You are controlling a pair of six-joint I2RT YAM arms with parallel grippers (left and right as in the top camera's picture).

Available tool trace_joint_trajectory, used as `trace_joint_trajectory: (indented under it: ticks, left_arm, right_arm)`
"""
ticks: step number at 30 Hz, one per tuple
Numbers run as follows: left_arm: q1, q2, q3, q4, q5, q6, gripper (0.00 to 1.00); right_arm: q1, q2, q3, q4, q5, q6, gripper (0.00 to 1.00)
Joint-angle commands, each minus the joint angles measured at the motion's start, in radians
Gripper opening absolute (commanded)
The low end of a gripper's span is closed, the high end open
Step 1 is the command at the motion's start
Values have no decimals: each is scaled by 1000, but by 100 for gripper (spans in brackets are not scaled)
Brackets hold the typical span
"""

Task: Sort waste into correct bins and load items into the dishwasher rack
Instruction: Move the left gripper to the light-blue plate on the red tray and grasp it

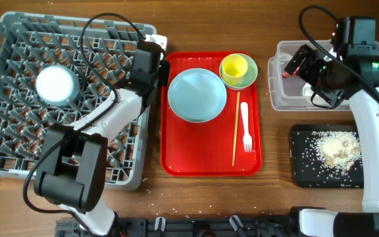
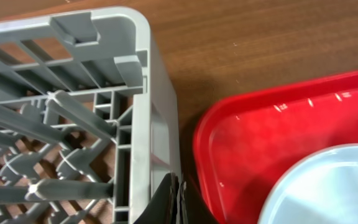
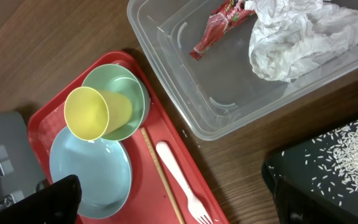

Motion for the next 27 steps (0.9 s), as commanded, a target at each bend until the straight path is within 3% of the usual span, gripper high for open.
trace_joint_trajectory:
  ticks: [1,4,7,10,16,22,27]
  left_arm:
    - [62,30,-3,9,-95,22,4]
    - [75,30,-3,3,-95,23,4]
    - [60,23,-3,16,-95,19,16]
    - [14,-10,-3,-9,-95,19,18]
    - [-92,-97,-3,-189,-61,17,20]
    - [-139,-118,-3,-486,-26,-227,7]
    - [-140,-137,-3,-706,-14,-383,7]
  right_arm:
    - [0,-3,14,2,-5,-17,100]
    - [0,-3,14,2,-5,-17,100]
    - [0,-3,14,2,-5,-16,100]
    - [0,-3,14,2,-5,-17,100]
    - [0,-3,14,2,-5,-17,100]
    - [0,-3,14,2,-5,-17,99]
    - [0,-3,14,2,-5,-16,100]
